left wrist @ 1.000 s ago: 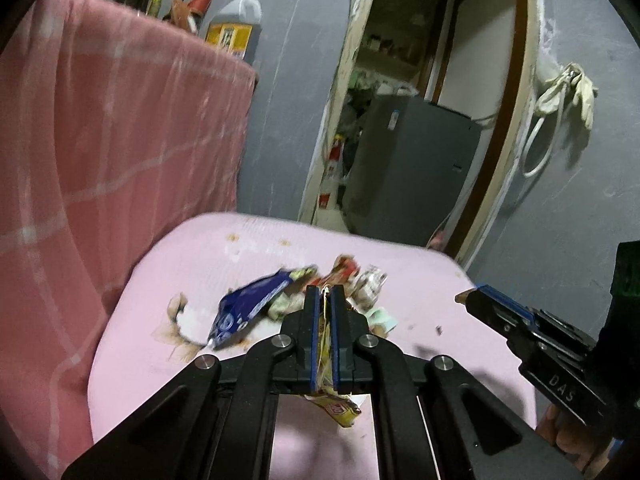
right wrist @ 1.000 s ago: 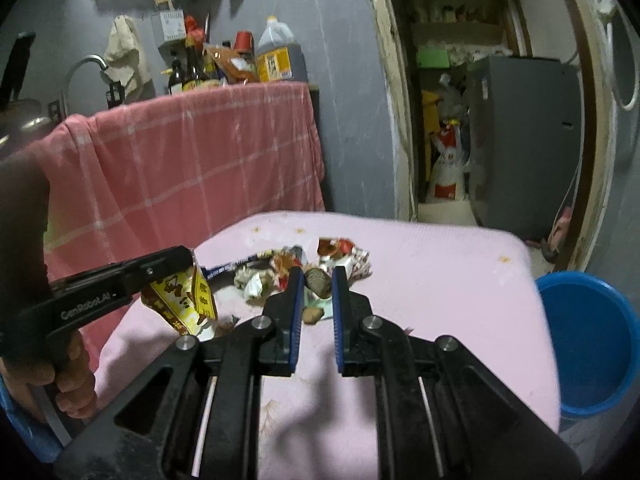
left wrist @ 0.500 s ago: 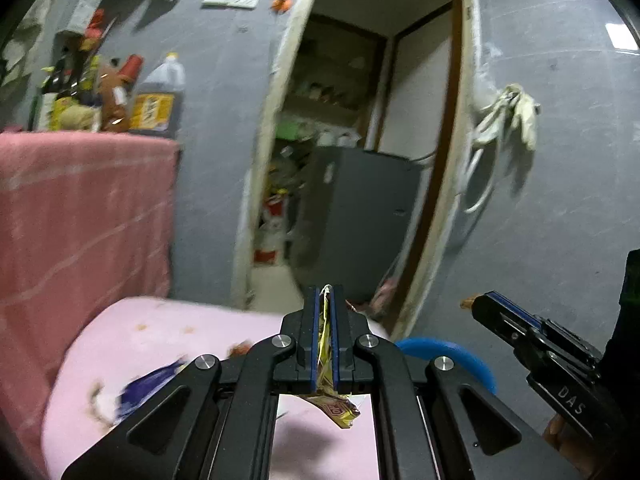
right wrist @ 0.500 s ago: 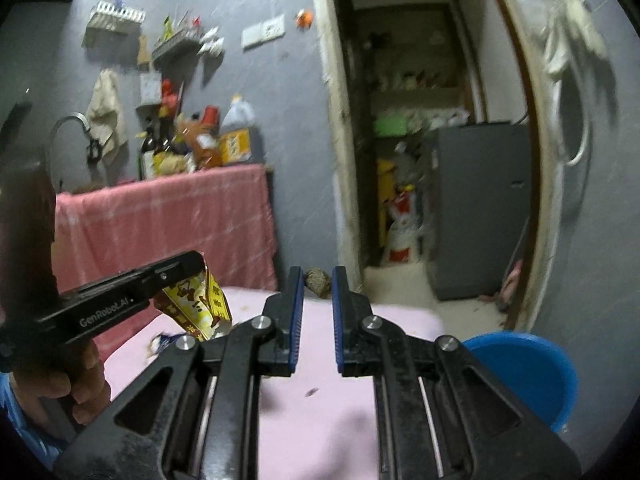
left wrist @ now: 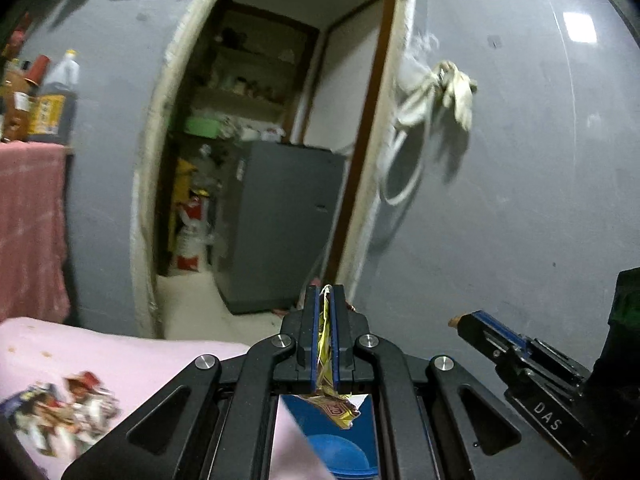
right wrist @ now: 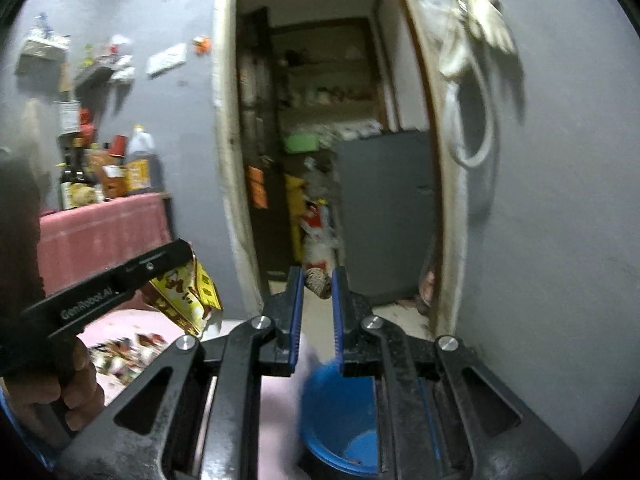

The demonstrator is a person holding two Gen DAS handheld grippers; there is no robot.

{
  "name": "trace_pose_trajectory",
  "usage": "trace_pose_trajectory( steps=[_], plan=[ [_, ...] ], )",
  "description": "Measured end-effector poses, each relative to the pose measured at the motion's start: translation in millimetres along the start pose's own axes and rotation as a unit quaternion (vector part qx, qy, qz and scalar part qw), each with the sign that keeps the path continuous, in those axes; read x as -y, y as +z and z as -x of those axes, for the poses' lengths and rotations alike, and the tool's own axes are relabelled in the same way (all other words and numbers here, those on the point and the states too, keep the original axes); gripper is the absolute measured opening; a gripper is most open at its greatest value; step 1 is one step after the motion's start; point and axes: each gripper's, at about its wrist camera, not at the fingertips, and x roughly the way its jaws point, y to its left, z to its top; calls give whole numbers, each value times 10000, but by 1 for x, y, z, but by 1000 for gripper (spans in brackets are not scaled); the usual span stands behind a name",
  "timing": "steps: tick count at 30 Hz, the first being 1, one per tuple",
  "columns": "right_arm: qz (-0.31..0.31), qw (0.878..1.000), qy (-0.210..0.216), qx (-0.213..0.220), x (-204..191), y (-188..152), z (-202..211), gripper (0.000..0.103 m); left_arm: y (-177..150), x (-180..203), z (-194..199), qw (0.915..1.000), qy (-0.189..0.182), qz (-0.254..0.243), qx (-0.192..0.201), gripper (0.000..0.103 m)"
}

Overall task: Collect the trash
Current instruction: 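Carry yellow wrapper and brown scrap to the blue basin and open both tools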

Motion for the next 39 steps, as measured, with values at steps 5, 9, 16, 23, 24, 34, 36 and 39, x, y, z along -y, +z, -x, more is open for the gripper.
trace_pose_trajectory(
  steps=[5, 9, 16, 23, 24, 34, 36, 39],
  plan=[
    [-373, 9974, -211, -581, 36, -28, -24, 14, -19, 12, -48, 9980, -213, 185, -566, 3],
    [-681, 9923, -302, -988, 60, -53, -42, 14, -39, 16, -82, 9944, -220, 217, -1011, 3],
    [-996, 9837, -328, -1462, 81, -80, -66, 14, -68, 11, -126, 9831, -134, 388, -1786, 3],
    [-1057, 9808, -362, -1596, 86, -82, -73, 15, -76, 6, -135, 9785, -155, 507, -1995, 4],
    [-1041, 9810, -374, -1594, 85, -80, -74, 15, -77, 6, -136, 9783, -154, 508, -2004, 5],
    [-894, 9869, -357, -1297, 66, -54, -55, 30, -64, -14, -91, 9846, 21, 504, -1674, 26],
    [-792, 9896, -305, -1163, 55, -44, -47, 35, -57, -23, -77, 9864, 100, 569, -1536, 33],
    [-657, 9931, -181, -953, 35, -30, -37, 47, -46, -39, -53, 9891, 275, 633, -1301, 47]
  ],
)
